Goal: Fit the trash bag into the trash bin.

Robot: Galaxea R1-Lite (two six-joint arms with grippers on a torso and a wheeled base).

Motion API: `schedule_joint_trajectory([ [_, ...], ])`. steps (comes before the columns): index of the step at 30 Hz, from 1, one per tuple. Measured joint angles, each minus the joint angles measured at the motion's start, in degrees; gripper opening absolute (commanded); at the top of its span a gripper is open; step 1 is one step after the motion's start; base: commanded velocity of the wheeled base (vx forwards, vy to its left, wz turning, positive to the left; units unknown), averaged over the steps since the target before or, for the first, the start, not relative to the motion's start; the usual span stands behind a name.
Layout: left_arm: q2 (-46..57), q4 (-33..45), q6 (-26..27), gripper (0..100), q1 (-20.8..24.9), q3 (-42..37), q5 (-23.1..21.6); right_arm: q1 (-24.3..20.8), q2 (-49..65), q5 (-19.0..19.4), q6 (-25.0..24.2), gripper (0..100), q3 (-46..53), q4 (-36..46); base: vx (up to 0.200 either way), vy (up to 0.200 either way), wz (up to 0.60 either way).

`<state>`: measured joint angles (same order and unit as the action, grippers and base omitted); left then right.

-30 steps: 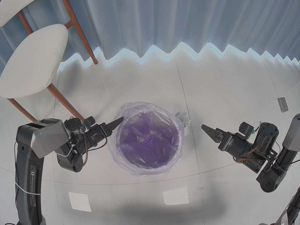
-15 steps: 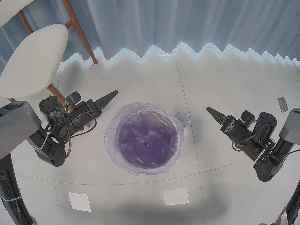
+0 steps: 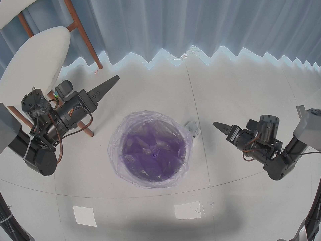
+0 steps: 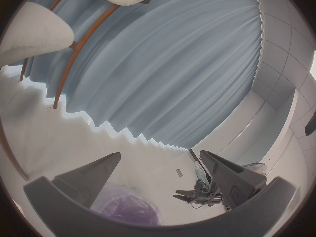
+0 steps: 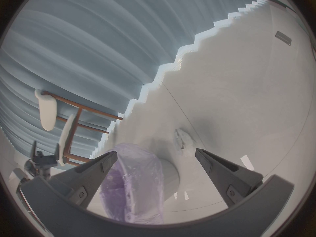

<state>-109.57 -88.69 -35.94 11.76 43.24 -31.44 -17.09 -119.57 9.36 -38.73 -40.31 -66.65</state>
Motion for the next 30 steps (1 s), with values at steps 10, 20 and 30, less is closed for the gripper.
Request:
schedule_joint_trajectory([
  [10,4.23,0.0,0.35,100,-0.02,-0.94,-0.77,-0.85,-7.78,-1.9,11.97,100,-21.02,16.94,0.0,-0.2,0.0],
  [20,7.29,0.0,5.58,100,0.13,-3.66,-0.61,-5.6,-19.76,-5.01,20.64,100,-29.48,18.26,0.0,-0.06,0.0],
  [30,9.57,0.01,6.02,100,2.1,-7.33,-0.57,-9.5,-26.99,-5.07,24.11,100,-34.38,15.08,0.0,0.1,0.0],
])
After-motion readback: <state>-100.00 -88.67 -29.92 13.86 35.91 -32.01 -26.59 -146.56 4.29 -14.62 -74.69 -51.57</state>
